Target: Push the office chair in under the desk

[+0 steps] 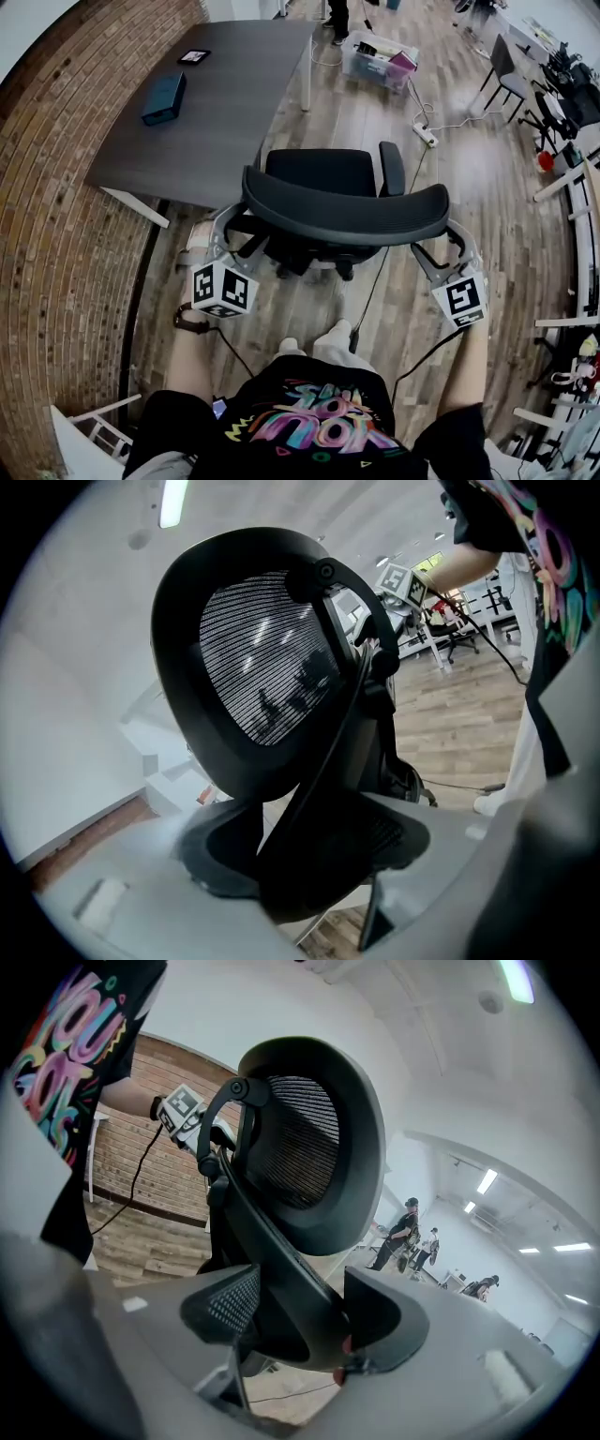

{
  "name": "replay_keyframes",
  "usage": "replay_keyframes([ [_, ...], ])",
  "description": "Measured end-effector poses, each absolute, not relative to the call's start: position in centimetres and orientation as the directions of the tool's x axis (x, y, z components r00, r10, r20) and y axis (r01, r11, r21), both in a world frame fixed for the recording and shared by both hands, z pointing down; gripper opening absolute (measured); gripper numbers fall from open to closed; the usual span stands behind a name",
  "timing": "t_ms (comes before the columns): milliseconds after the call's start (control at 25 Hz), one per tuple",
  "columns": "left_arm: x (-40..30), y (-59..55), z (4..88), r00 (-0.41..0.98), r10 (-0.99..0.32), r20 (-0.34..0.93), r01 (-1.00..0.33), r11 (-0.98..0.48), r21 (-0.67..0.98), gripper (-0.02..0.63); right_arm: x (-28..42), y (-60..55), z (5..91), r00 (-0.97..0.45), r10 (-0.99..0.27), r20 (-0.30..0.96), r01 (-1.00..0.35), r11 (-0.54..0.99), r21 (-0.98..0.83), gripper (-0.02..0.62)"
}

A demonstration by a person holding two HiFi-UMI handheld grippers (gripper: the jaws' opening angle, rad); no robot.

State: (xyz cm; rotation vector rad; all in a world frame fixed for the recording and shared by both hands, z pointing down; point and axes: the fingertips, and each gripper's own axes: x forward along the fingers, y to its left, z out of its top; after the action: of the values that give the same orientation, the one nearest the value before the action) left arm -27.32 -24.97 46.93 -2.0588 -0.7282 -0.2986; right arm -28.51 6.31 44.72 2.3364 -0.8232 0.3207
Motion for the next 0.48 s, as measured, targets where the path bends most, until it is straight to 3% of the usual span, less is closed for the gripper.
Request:
replay_keyframes([
  [480,-23.3,-21.4,46.5,0.807,0.368,0.462,0.589,-0.442,-0.677,0.267,-20.9,9.7,44.8,0.716,-0.574,0.397,-0.695,-0.533,0.482,0.284],
])
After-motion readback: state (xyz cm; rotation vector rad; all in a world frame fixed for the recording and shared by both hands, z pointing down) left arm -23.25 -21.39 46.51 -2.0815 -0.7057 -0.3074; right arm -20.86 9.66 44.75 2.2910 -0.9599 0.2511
